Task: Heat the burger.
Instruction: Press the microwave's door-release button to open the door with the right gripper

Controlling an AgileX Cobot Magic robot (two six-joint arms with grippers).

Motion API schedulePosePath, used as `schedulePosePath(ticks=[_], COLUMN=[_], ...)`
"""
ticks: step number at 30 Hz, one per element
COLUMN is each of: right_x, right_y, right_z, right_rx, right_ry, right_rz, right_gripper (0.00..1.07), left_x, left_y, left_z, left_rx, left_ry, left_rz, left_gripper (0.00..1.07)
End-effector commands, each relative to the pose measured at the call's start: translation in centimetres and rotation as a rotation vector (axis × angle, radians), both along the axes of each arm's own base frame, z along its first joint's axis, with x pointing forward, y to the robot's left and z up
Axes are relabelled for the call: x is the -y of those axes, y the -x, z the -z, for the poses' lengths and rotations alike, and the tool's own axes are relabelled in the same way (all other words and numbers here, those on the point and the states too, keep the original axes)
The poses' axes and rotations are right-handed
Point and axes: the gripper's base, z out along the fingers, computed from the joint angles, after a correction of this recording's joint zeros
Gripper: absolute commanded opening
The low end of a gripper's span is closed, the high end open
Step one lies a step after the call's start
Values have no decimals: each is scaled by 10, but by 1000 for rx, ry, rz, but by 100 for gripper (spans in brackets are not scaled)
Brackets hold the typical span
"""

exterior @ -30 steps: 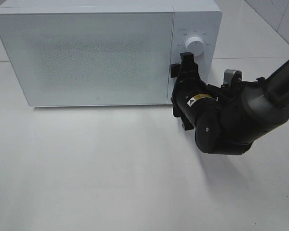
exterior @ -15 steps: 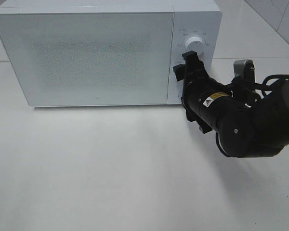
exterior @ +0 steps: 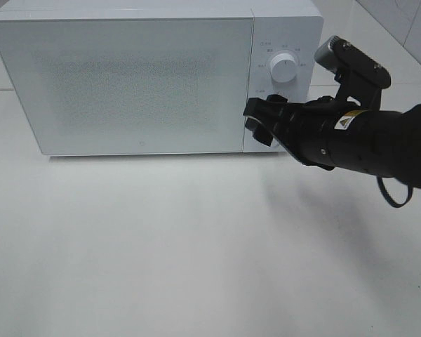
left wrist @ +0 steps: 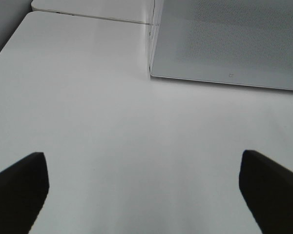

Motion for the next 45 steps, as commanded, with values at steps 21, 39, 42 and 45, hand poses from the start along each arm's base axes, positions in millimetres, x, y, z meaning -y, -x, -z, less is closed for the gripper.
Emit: schedulePosePath(ticks=[21,39,42,45], right_x=[62,108,123,133], right_y=[91,184,203,217], right_z=[-102,-142,-151,-155], right_rx=[-146,-26,77,146], right_ry=[481,453,433,434], right_rz=[-511,-522,-427,-322], right_gripper=[70,70,70,70], left_x=[0,0,0,0], left_y=[2,2,2,2], left_z=[1,1,1,1], left_rx=[23,23,23,23], left_ry=[4,4,4,4], left_rz=[1,1,1,1], left_gripper=[98,98,98,98])
